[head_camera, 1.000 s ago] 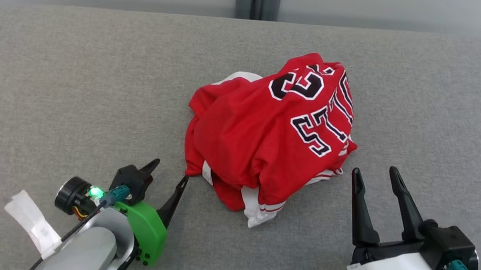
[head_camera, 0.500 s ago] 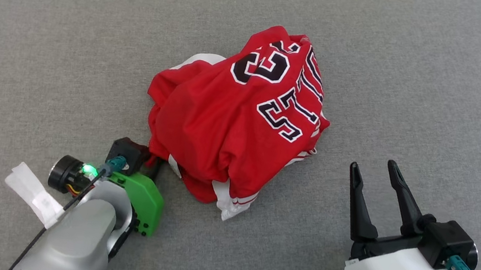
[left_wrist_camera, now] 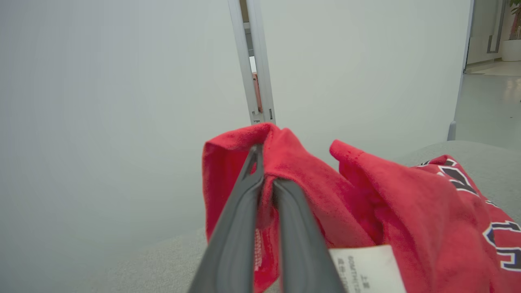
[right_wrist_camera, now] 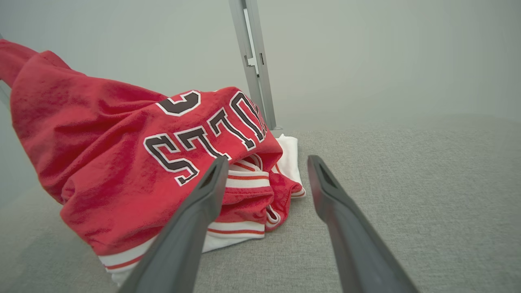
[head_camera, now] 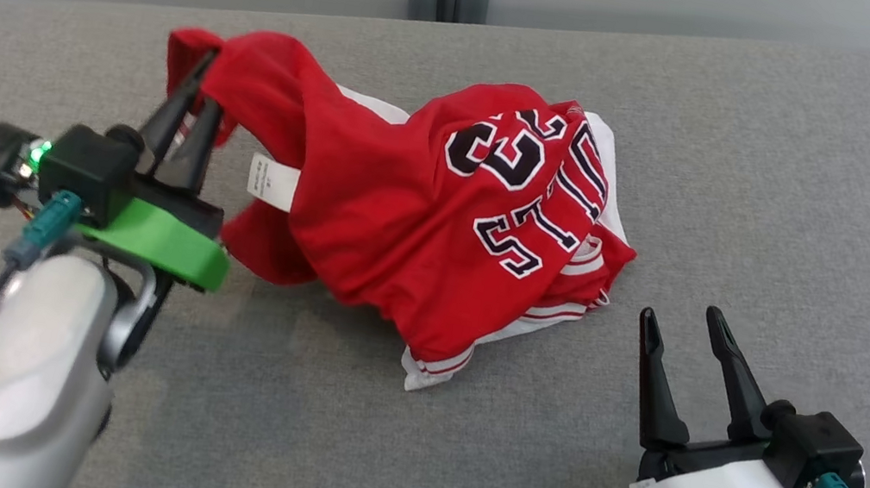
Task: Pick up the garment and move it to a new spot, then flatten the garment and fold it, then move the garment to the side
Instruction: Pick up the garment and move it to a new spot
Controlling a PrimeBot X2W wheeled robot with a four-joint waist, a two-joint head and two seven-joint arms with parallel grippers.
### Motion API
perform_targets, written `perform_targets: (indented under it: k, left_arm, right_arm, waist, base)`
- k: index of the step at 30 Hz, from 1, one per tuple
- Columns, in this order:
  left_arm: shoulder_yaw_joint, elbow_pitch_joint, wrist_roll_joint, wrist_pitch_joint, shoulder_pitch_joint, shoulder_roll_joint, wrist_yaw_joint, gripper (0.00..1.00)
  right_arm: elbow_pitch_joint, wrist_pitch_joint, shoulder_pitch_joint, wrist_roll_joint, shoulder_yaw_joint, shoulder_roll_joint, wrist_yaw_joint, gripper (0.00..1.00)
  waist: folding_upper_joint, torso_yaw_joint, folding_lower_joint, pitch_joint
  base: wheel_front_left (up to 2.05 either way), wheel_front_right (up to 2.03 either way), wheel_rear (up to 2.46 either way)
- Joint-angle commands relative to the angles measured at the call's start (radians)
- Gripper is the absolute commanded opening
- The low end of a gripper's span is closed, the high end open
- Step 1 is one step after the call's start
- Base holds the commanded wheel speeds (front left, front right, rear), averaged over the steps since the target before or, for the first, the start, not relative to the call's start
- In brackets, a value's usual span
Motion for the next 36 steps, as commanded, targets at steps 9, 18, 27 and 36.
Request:
perform_targets:
  k: [9,18,27,36]
  left_arm:
    - [0.08,-0.033,0.053,0.014,-0.255,0.173,-0.04,0.0]
    - [0.191,0.013,0.039,0.072,-0.394,0.325,-0.027,0.0]
    - [0.275,0.164,0.004,0.012,-0.352,0.358,0.013,0.0]
    - [0.333,0.254,-0.022,-0.001,-0.315,0.309,0.01,0.0]
  right_arm:
    - [0.004,0.0,0.014,0.019,-0.009,-0.002,-0.001,1.0]
    - [0.001,0.0,-0.021,-0.013,-0.033,-0.002,-0.001,1.0]
    - [0.011,0.0,-0.052,-0.074,-0.051,-0.002,-0.001,1.0]
    - [0.015,0.0,-0.07,-0.118,-0.07,-0.003,-0.001,1.0]
  waist:
    - [0.0,0.074,0.0,-0.011]
    - [0.0,0.152,0.0,0.058]
    - [0.0,0.244,0.0,0.116]
    - [0.0,0.284,0.0,0.167]
  base:
    - [0.0,0.0,0.0]
    - [0.0,0.0,0.0]
    - [0.0,0.0,0.0]
    - [0.0,0.0,0.0]
